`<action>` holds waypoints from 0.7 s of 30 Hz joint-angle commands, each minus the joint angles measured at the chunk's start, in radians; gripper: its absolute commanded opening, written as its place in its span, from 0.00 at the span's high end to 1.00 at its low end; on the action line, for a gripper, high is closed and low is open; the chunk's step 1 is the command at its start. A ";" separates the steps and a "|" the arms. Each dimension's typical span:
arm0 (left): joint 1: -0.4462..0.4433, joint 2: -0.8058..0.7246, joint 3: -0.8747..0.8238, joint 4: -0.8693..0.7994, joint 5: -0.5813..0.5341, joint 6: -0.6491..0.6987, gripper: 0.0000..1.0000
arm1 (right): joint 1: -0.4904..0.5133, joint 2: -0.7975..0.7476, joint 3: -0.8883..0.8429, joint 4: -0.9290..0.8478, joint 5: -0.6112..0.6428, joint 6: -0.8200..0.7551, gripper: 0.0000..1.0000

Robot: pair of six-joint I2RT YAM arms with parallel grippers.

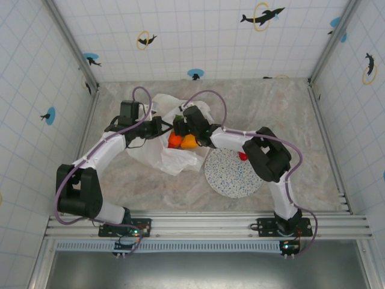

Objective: Place the fruits into the plastic bag

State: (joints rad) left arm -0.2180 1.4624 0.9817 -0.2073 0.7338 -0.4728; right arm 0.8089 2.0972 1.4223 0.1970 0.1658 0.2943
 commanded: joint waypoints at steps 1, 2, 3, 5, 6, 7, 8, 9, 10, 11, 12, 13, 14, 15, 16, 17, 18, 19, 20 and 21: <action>-0.007 0.000 0.003 0.003 0.022 0.007 1.00 | -0.008 -0.070 0.017 -0.075 -0.045 -0.027 0.10; -0.007 0.000 0.003 0.003 0.021 0.008 1.00 | -0.008 -0.078 0.016 -0.091 -0.053 -0.031 0.09; -0.006 0.001 0.003 0.003 0.021 0.007 1.00 | -0.011 -0.088 0.013 -0.107 -0.062 -0.038 0.09; -0.006 0.001 0.003 0.004 0.021 0.008 1.00 | -0.011 -0.108 0.007 -0.153 -0.074 -0.048 0.08; -0.007 0.001 0.003 0.003 0.020 0.007 1.00 | -0.011 -0.122 0.003 -0.169 -0.085 -0.054 0.08; -0.007 0.001 0.003 0.003 0.021 0.007 1.00 | -0.011 -0.134 -0.002 -0.185 -0.094 -0.058 0.08; -0.006 0.001 0.003 0.004 0.019 0.006 1.00 | -0.012 -0.148 -0.004 -0.206 -0.105 -0.062 0.09; -0.007 0.001 0.003 0.005 0.018 0.006 1.00 | -0.012 -0.163 -0.008 -0.227 -0.123 -0.067 0.09; -0.006 0.001 0.003 0.005 0.019 0.006 1.00 | -0.013 -0.175 -0.013 -0.244 -0.141 -0.072 0.09; -0.006 0.001 0.003 0.008 0.019 0.006 1.00 | -0.013 -0.189 -0.017 -0.267 -0.165 -0.078 0.10; -0.007 0.001 0.003 0.007 0.018 0.006 1.00 | -0.015 -0.202 -0.019 -0.295 -0.189 -0.082 0.10; -0.007 0.001 0.003 0.007 0.018 0.006 1.00 | -0.016 -0.212 -0.021 -0.315 -0.214 -0.087 0.11; -0.006 0.002 0.003 0.008 0.018 0.006 1.00 | -0.020 -0.227 -0.026 -0.339 -0.249 -0.094 0.11; -0.006 0.003 0.003 0.008 0.018 0.005 1.00 | -0.023 -0.244 -0.037 -0.357 -0.278 -0.101 0.12; -0.006 0.004 0.003 0.007 0.017 0.006 1.00 | -0.025 -0.260 -0.047 -0.371 -0.296 -0.106 0.13; -0.006 0.005 0.003 0.006 0.018 0.007 1.00 | -0.027 -0.283 -0.065 -0.384 -0.316 -0.114 0.13; -0.006 0.005 0.003 0.007 0.017 0.007 1.00 | -0.031 -0.305 -0.082 -0.399 -0.331 -0.123 0.13; -0.006 0.004 0.003 0.006 0.014 0.008 1.00 | -0.035 -0.327 -0.096 -0.411 -0.345 -0.131 0.14; -0.007 0.004 0.003 0.005 0.015 0.009 1.00 | -0.038 -0.350 -0.113 -0.424 -0.357 -0.138 0.15; -0.006 0.003 0.003 0.005 0.013 0.010 1.00 | -0.043 -0.376 -0.132 -0.431 -0.369 -0.144 0.15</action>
State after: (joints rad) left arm -0.2180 1.4624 0.9817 -0.2073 0.7334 -0.4725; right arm 0.7784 1.7985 1.3357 -0.1555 -0.1249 0.1860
